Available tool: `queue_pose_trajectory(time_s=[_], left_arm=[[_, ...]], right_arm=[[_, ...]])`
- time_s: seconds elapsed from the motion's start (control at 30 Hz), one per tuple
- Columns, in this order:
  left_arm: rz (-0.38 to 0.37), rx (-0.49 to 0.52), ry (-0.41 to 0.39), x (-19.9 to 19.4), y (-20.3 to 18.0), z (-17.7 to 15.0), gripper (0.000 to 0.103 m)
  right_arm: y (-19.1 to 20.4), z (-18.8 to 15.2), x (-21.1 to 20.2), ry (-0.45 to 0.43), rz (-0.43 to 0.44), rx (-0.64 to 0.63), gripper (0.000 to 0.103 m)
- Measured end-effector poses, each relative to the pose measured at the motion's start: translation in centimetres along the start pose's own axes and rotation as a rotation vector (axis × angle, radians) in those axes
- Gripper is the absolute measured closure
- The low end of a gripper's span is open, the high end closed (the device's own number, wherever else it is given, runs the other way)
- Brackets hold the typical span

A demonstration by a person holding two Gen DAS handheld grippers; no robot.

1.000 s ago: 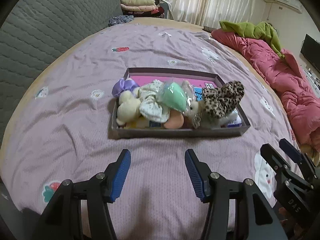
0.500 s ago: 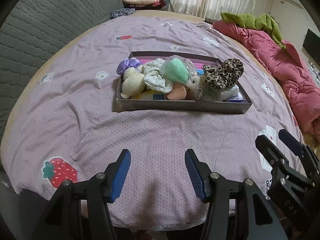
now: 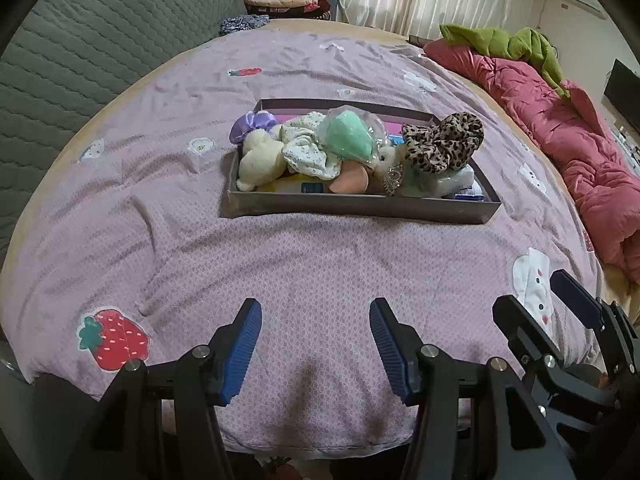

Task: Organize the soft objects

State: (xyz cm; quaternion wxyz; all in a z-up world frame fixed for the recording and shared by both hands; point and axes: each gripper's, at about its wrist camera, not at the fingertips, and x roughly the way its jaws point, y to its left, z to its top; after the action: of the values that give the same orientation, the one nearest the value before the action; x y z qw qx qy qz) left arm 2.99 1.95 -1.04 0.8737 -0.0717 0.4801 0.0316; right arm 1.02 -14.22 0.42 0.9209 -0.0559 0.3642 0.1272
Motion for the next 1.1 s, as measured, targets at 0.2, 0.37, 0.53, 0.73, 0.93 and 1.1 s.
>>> queue_pose_trajectory(time_s=[0.2, 0.37, 0.53, 0.73, 0.93, 1.1], left_arm=[[0.012, -0.001, 0.005, 0.6, 0.1, 0.1, 0.047], [0.015, -0.003, 0.009, 0.9, 0.2, 0.0, 0.047], [0.017, 0.001, 0.012, 1.0, 0.2, -0.1, 0.047], [0.020, -0.001, 0.017, 1.2, 0.2, -0.2, 0.047], [0.019, -0.004, 0.021, 1.2, 0.1, -0.2, 0.047], [0.021, -0.006, 0.021, 1.2, 0.1, -0.2, 0.047]], right_arm=[[-0.4, -0.2, 0.8, 0.021, -0.005, 0.013, 0.028], [-0.6, -0.2, 1.0, 0.024, -0.009, 0.021, 0.028], [-0.9, -0.3, 1.3, 0.027, -0.019, 0.033, 0.028], [-1.2, -0.3, 1.3, 0.025, -0.022, 0.045, 0.028], [-1.2, -0.2, 1.3, 0.028, -0.023, 0.045, 0.028], [-1.3, -0.2, 1.4, 0.029, -0.023, 0.046, 0.028]])
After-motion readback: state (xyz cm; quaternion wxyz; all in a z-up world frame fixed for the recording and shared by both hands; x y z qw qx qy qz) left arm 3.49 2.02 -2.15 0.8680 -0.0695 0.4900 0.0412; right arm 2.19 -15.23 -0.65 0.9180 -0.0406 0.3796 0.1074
